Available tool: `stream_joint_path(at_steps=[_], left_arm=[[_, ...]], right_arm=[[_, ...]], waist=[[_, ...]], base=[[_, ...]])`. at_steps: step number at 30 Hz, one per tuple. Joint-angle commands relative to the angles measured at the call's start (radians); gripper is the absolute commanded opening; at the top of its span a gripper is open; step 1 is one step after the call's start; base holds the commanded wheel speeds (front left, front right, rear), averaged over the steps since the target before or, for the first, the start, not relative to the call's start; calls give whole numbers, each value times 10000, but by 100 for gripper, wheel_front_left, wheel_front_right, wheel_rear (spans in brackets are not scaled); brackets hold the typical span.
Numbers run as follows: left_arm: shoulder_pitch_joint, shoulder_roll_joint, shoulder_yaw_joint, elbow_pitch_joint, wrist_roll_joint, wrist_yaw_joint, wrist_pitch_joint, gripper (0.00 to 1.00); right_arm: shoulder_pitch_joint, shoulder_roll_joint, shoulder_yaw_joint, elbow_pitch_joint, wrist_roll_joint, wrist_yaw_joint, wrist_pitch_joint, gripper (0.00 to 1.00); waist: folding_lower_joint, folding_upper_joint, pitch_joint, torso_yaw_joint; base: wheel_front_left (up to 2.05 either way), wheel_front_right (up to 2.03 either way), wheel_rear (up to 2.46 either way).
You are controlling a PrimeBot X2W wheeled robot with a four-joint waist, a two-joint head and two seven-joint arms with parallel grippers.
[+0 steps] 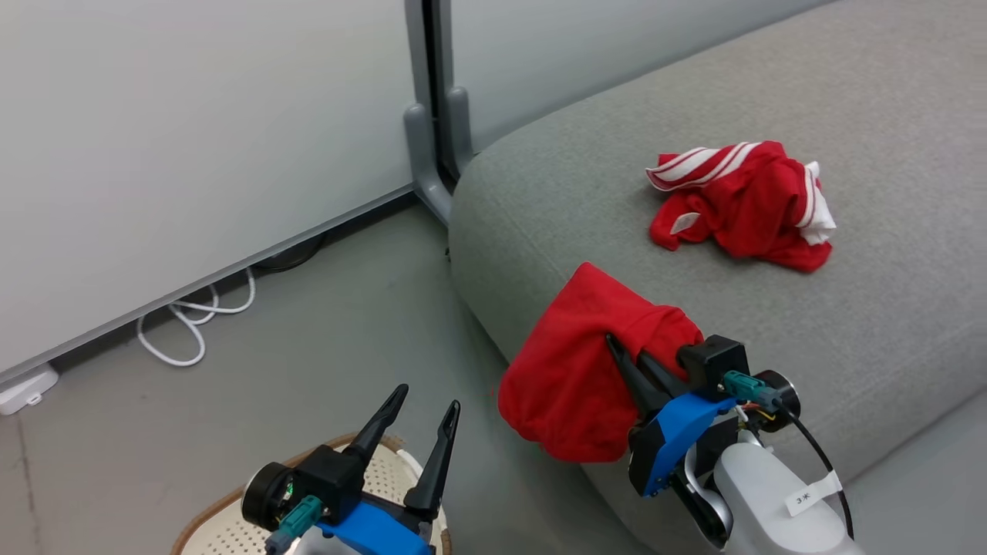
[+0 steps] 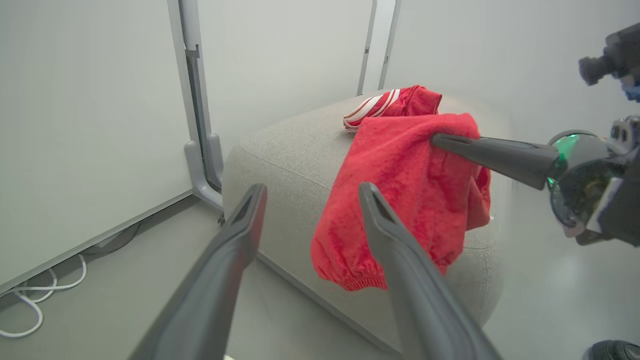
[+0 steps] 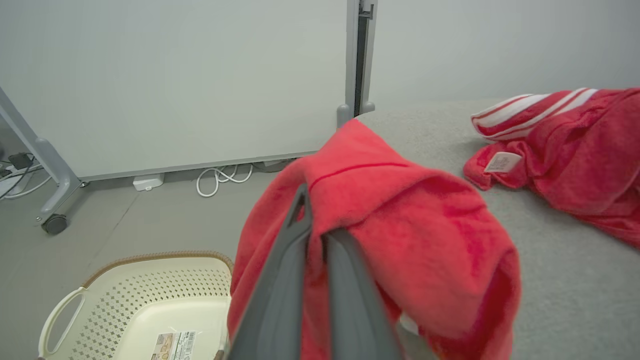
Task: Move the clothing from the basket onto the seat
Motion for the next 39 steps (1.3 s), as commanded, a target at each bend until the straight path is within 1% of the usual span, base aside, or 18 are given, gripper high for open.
stream_joint_path(at_steps=[1, 8, 15, 20, 24, 26, 30, 33, 39], left_arm=[[-164, 48, 20, -27, -9, -9, -28, 100], [-209, 74, -16, -37, 31, -10, -29, 100], [-229, 127, 87, -67, 55, -11, -28, 100], [-248, 133, -14, -60, 39, -11, -28, 100], [-305, 198, -92, -40, -7, -11, -28, 100], [-316, 237, -7, -63, 20, -11, -28, 100], [-346, 302, 86, -168, 92, -11, -28, 100], [-490, 423, 61, -300, 188, -11, -29, 100], [-1095, 789, -194, -621, 413, -12, -28, 100]], right_arm=[[145, -40, -40, -86, -83, 1, -34, 0], [230, -56, -215, -197, -107, 1, -32, 0], [176, 2, -109, -273, -124, 1, -34, 0], [71, 37, -156, -259, -144, 1, -34, 0], [35, 55, -231, -258, -143, 1, -34, 0], [-153, 30, -95, -198, -161, 1, -10, 0], [-874, -266, -232, -109, -63, 1, 28, 0], [-1651, -535, -540, -89, 77, 1, 35, 0], [-3446, -1484, -1521, -116, 225, 1, 203, 0]], waist=[[0, -1, 174, -524], [0, -1, 337, -1002], [0, -1, 460, -1360], [0, -1, 499, -1401], [0, -1, 549, -1273], [0, -1, 625, -1236], [0, -1, 889, -1138], [0, -1, 1257, -993], [0, -1, 2361, -504]], base=[[0, 0, 0], [0, 0, 0], [0, 0, 0], [0, 0, 0], [0, 0, 0], [0, 0, 0], [0, 0, 0], [0, 0, 0], [0, 0, 0]])
